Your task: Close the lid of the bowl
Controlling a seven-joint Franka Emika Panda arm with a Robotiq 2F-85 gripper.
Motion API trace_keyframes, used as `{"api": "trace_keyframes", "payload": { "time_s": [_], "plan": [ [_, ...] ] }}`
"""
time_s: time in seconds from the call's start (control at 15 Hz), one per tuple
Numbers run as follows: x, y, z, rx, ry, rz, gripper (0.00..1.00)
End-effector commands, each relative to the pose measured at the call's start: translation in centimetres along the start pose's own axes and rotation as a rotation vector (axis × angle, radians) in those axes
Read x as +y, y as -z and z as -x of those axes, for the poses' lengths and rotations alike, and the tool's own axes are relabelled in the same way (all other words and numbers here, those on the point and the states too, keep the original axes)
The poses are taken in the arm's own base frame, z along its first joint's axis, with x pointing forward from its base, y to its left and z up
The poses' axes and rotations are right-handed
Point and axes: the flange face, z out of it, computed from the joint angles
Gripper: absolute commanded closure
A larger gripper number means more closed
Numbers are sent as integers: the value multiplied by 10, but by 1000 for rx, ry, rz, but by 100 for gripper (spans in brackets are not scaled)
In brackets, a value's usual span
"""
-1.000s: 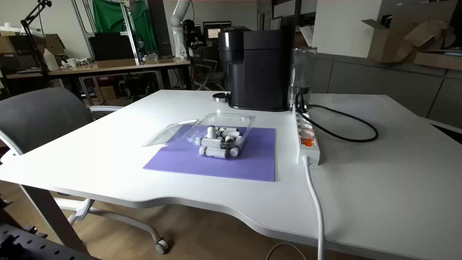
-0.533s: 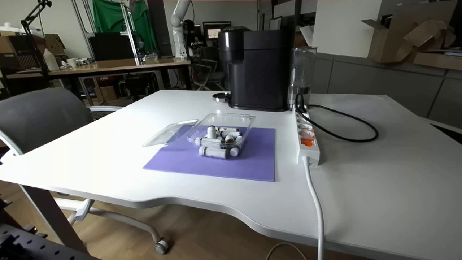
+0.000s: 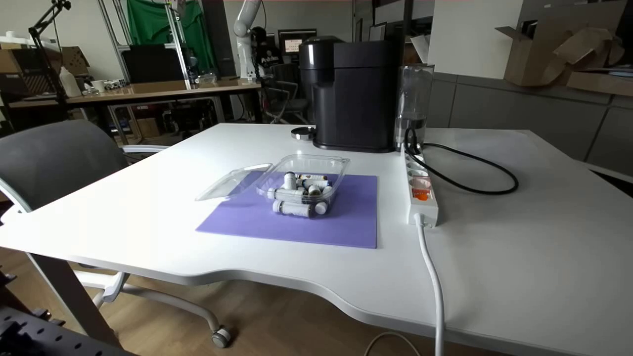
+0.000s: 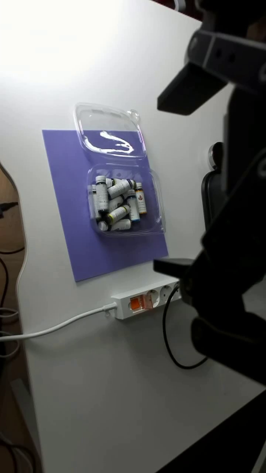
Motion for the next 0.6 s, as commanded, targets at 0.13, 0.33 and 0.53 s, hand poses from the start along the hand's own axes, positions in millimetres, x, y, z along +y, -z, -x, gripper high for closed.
{"api": "trace_keyframes", "payload": {
  "time_s": [0.13, 0.33, 0.53],
  "plan": [
    [-13, -47, -21, 7, 44, 60, 0],
    [-31, -101, -31, -13, 119, 82, 0],
    [-60, -157, -28, -77, 296, 86, 0]
  ]
}}
